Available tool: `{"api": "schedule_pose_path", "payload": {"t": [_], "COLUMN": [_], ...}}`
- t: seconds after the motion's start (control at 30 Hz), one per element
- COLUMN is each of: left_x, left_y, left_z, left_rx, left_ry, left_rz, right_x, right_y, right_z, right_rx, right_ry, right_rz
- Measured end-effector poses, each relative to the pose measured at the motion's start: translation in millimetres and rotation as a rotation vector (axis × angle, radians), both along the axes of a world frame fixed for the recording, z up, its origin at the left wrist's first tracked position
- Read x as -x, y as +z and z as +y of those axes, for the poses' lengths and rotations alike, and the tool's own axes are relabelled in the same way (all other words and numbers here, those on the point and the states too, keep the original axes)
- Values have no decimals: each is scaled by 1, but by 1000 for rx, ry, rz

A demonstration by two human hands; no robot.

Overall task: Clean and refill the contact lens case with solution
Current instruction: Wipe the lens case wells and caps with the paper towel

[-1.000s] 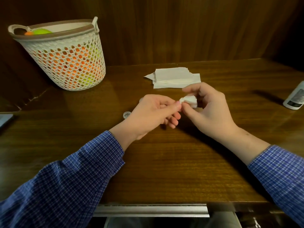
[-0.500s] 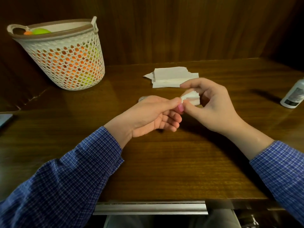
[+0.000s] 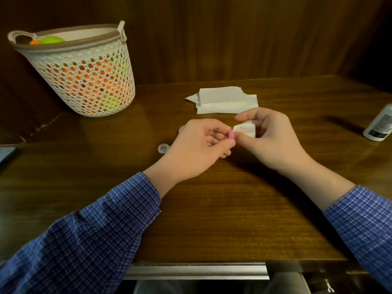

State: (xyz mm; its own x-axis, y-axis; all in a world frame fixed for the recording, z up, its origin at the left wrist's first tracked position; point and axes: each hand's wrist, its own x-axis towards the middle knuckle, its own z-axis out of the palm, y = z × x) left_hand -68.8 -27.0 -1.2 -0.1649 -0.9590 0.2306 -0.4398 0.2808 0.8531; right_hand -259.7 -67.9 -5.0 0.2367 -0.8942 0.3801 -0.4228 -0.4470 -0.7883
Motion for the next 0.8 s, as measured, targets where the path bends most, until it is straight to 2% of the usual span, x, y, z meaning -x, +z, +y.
{"api": "schedule_pose_path", "payload": {"t": [0.2,0.3,0.4,0.53,0.63,0.7,0.8], "left_x": [-2,-6,-10,-12,-15,-17,-19], "left_y": [10,18,23,24,24,24,25], "left_z": [2,3,3,2,0,-1,-5], "left_rx": [-142,-295,-485,-700,-812,-839,-788], "left_ry": [-89,-189,-278,-353,-386,-397,-377], "left_rz": [87,224,379,529,555,559,593], "right_x": [-3,0,2,2,2,1,-2], "right_y": [-1,0,1,1,0,0,4], "right_z": [12,13,13,14,14,14,14], "right_rx": [362,562,677,697,670,624,489], "right_ry": [-5,44,120,173,191,186,115], "right_rz": [77,111,104,68,78,64,-62]}}
